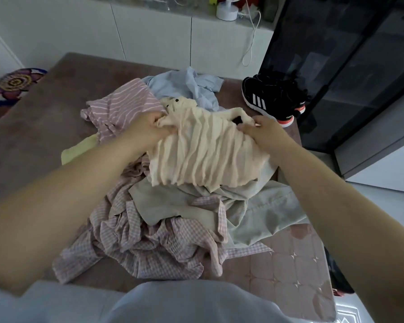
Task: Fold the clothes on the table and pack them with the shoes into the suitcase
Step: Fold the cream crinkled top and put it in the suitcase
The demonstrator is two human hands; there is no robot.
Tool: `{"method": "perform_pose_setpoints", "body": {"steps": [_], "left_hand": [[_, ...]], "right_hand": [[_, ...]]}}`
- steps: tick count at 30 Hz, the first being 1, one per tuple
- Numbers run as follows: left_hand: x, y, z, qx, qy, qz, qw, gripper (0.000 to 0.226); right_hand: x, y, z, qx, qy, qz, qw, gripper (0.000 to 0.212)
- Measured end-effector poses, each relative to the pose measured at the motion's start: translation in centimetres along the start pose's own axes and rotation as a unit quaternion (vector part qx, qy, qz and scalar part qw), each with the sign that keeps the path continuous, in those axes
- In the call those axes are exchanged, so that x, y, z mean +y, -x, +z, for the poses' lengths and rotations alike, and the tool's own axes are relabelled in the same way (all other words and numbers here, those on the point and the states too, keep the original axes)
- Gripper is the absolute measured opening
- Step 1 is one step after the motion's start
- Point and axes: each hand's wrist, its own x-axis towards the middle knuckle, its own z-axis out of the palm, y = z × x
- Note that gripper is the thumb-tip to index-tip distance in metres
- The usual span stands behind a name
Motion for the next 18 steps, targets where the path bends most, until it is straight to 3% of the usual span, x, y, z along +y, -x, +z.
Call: {"method": "perform_pose_setpoints", "body": {"steps": [2,4,8,11,15,18], "left_hand": [[-0.2,-2.5,0.6,0.023,0.019,-0.033,0.999,0.008],[-1.0,-4.1,1.7,0.03,-0.021,-0.054,0.998,0.007],[-2.3,-4.7,3.3,0.091,-0.057,-0.069,0.992,0.037],[-2.9,-3.8,4.0,0.133,-0.019,-0.08,0.988,0.054],[-4.3,-2.2,4.1,0.172,0.045,-0.16,0.971,0.08],[-5.5,-1.1,3.8,0.072,0.129,-0.264,0.953,0.088]], "right_hand": [[-0.1,-1.3,0.6,0.077,-0.02,0.017,0.997,0.028],[0.1,-1.2,1.2,0.099,-0.045,0.025,0.994,0.034],[2.3,0.9,3.0,0.035,0.06,0.036,0.997,0.087],[4.1,0.4,3.7,0.043,0.052,0.059,0.996,0.074],[4.7,0.2,3.9,0.046,0.003,0.118,0.992,0.084],[4.1,0.6,3.9,0.022,-0.051,0.144,0.988,0.078]]}}
